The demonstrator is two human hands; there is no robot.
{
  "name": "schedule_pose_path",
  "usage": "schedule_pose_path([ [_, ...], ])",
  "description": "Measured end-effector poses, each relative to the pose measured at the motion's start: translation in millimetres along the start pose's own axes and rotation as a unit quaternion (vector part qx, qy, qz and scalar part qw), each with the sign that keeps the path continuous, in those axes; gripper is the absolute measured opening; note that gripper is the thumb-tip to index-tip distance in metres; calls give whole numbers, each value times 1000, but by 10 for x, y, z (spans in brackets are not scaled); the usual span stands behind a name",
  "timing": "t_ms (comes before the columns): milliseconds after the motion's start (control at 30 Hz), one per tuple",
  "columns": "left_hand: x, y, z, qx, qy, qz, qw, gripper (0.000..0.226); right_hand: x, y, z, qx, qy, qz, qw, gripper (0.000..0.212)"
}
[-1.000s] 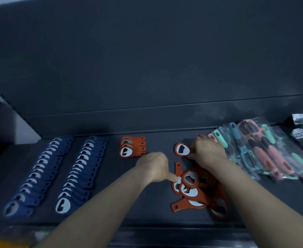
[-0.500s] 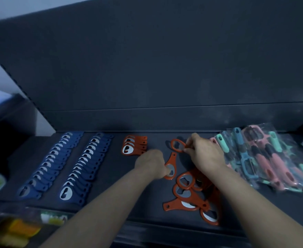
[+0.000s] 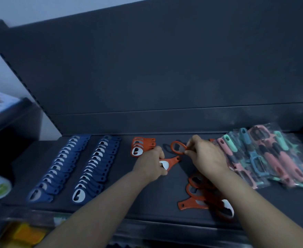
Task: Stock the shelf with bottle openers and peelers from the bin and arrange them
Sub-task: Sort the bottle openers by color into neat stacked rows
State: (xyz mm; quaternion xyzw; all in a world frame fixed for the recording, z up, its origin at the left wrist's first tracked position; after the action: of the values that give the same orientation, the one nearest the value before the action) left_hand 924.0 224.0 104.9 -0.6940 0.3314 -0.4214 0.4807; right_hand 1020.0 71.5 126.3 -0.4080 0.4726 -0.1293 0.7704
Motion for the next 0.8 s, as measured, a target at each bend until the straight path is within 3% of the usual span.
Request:
schedule_pose_path([
  [133, -428, -180, -36, 78, 44, 51, 995, 32, -174, 127, -46, -4, 4, 12, 1000, 17],
  [400, -841, -348, 51, 125, 95, 48, 986, 46, -543, 445, -138, -31, 13, 18, 999, 14],
  [800, -1231, -605, 120, 171, 59, 104, 978, 37, -857, 891, -111, -124, 36, 18, 991, 12],
])
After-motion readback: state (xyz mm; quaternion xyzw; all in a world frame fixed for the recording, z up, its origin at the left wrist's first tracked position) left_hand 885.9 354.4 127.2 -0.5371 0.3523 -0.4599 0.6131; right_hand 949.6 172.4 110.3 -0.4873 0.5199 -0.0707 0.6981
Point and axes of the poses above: each hand's wrist, its own z-axis towards the middle knuckle, its own y-axis out of the palm, x = y × z, the point moved 6 cm from there along z, towards the middle knuckle, and after that the axes turned 14 degrees about z, right-handed, at the moved point
